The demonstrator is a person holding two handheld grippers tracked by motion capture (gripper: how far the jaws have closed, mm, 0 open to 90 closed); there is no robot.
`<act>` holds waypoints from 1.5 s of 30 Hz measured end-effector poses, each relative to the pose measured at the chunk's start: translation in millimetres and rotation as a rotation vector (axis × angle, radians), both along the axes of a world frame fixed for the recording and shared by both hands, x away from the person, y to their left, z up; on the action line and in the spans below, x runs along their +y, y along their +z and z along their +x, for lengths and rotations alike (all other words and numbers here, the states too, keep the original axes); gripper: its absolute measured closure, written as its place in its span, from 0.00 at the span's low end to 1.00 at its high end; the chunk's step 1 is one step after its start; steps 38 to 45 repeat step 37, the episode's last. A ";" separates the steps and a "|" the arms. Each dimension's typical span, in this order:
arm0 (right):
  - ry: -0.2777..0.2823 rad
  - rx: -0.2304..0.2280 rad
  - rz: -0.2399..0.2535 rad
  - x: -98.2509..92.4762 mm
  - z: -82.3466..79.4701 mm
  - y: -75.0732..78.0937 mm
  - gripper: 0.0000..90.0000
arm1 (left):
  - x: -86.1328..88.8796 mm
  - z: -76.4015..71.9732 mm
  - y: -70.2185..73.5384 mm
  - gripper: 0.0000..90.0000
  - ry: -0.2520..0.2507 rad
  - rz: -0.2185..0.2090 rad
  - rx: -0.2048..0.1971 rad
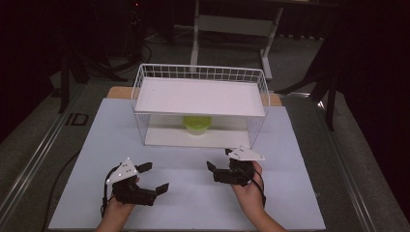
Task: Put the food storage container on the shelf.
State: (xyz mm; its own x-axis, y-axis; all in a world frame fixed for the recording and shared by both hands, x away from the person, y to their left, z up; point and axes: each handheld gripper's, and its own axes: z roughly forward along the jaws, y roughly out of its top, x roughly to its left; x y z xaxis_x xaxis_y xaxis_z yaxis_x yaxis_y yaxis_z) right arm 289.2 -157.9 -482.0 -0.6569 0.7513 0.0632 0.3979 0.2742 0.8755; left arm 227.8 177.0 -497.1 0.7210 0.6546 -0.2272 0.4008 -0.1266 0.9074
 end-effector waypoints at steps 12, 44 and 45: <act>0.029 -0.017 -0.064 -17.4 -12.0 -7.7 0.19 | -0.4 0.6 -0.9 0.03 -0.003 -0.002 0.003; -0.004 0.020 -0.062 -51.8 -17.0 -22.1 0.20 | -2.9 2.1 0.4 0.03 -0.009 -0.010 -0.007; -0.004 0.020 -0.062 -51.8 -17.0 -22.1 0.20 | -2.9 2.1 0.4 0.03 -0.009 -0.010 -0.007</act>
